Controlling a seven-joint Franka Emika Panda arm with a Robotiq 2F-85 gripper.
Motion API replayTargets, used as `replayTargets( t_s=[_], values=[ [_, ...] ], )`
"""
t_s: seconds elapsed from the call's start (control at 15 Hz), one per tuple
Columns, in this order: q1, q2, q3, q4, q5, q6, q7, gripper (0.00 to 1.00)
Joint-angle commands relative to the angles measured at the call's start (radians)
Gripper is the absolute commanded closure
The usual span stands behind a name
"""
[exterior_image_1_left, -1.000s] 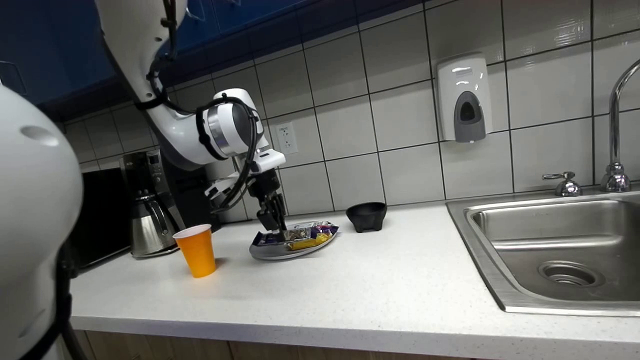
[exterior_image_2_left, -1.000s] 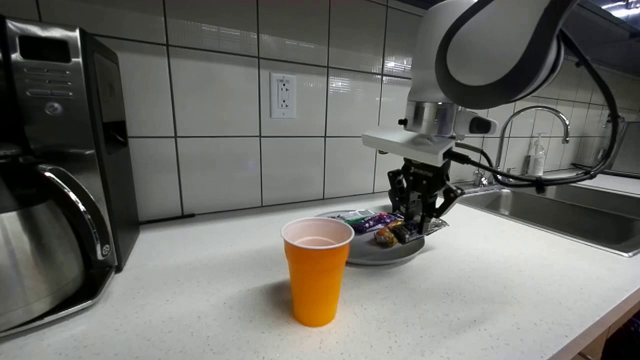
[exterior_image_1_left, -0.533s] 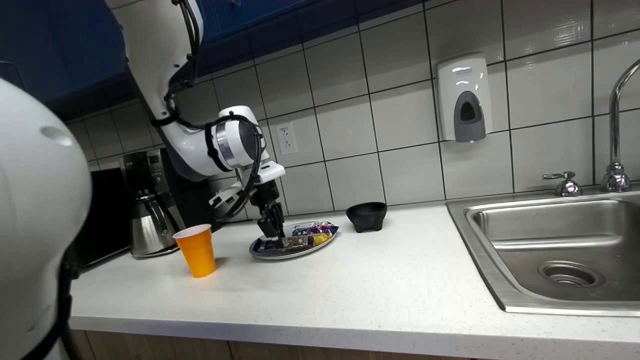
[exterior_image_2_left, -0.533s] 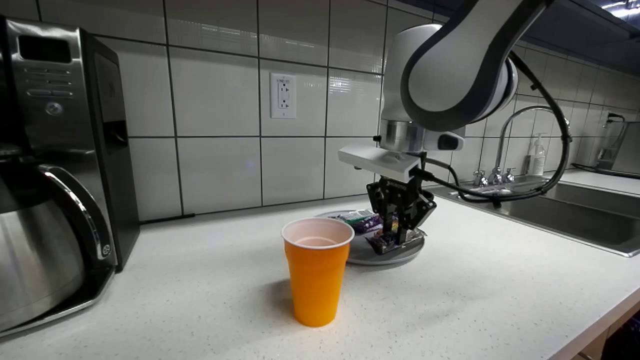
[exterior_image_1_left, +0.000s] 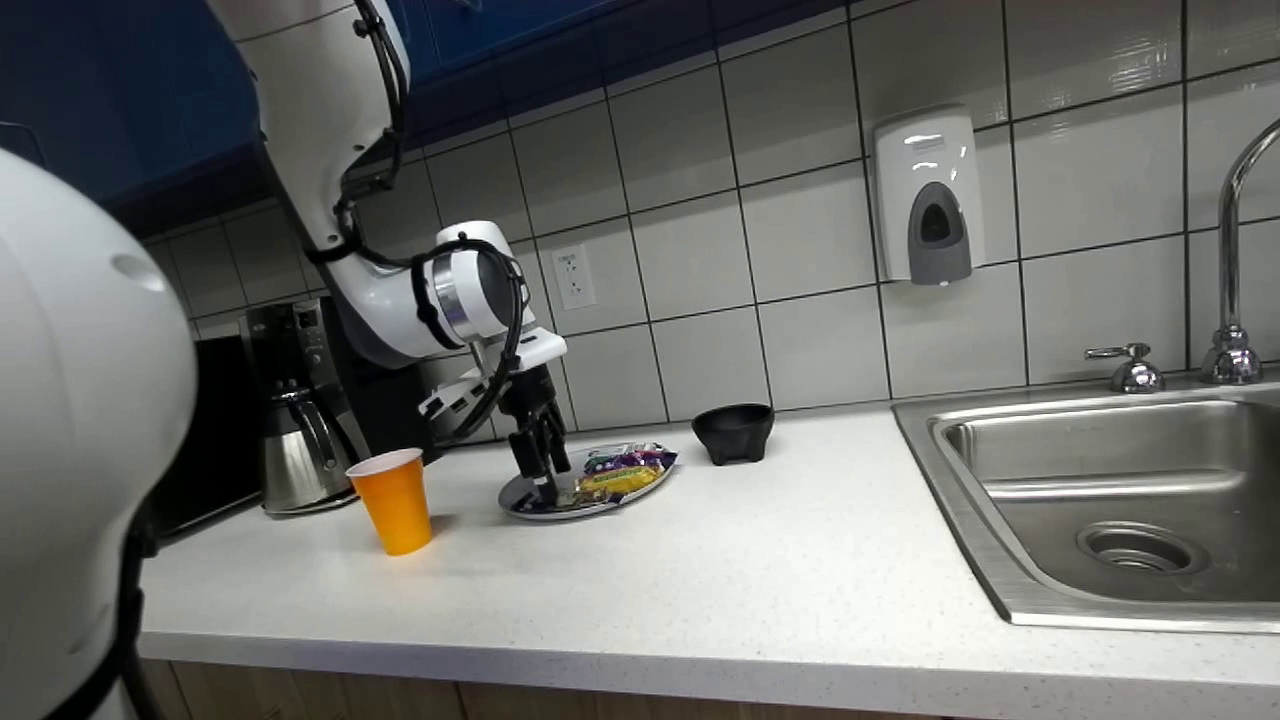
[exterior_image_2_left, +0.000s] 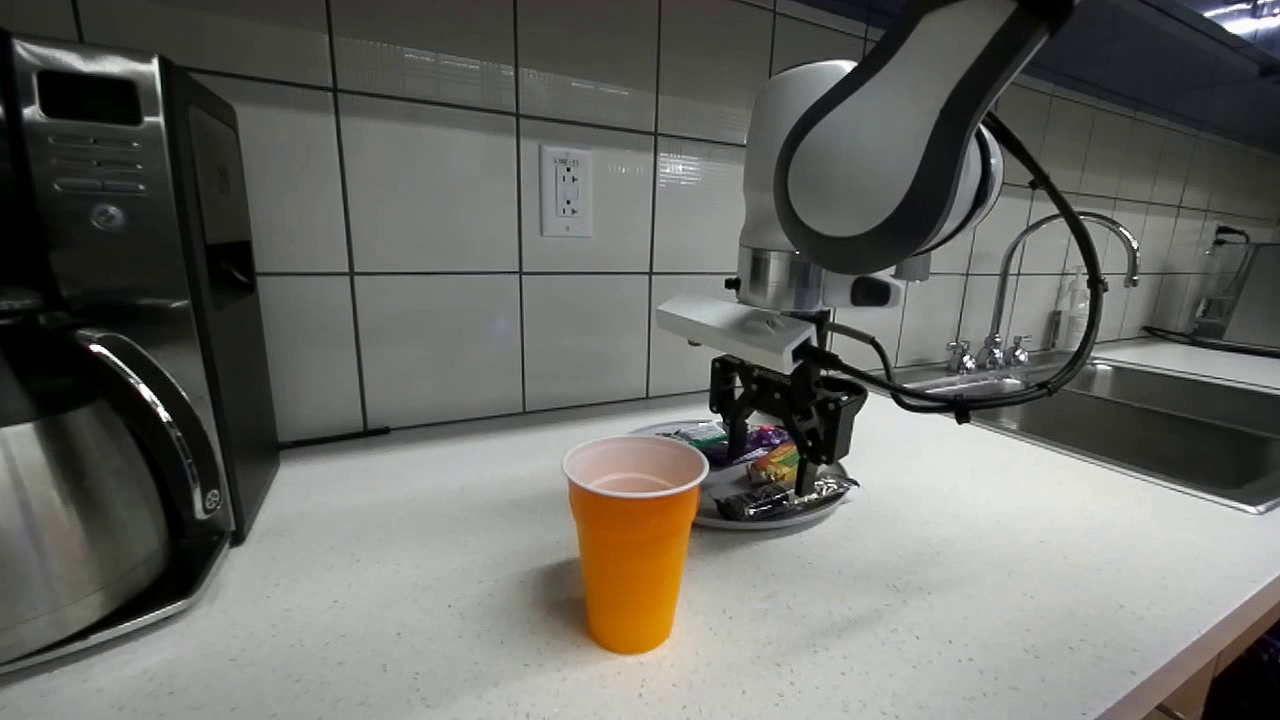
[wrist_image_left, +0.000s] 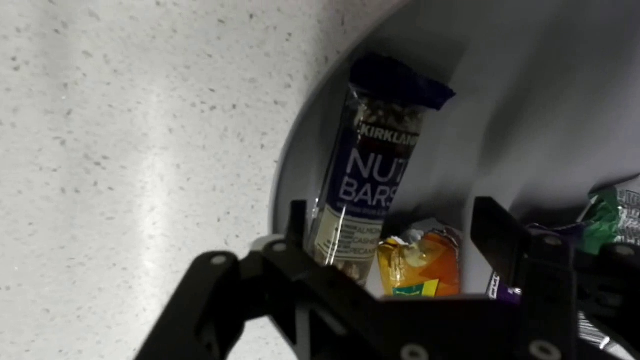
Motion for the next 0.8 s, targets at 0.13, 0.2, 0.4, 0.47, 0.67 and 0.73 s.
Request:
replayTargets(
  t_s=[0.13, 0.2, 0.4, 0.47, 0.67, 0.73],
  values=[
    [0.019, -0.078, -0.004, -0.046, 0.005, -0.02, -0.032, 0.0],
    [0.02, -0.092, -0.002, -0.057, 0.003, -0.021, -0.033, 0.0],
    [0.013, -0.15, 0.013, -0.112, 0.015, -0.02, -0.074, 0.0],
    [0.008, -0.17, 0.021, -0.13, 0.024, -0.022, -0.106, 0.0],
    [-0.009, -0.246, 0.045, -0.203, 0.063, -0.031, -0.256, 0.0],
    [-0.01, -0.269, 0.044, -0.224, 0.062, -0.042, -0.295, 0.0]
  ],
)
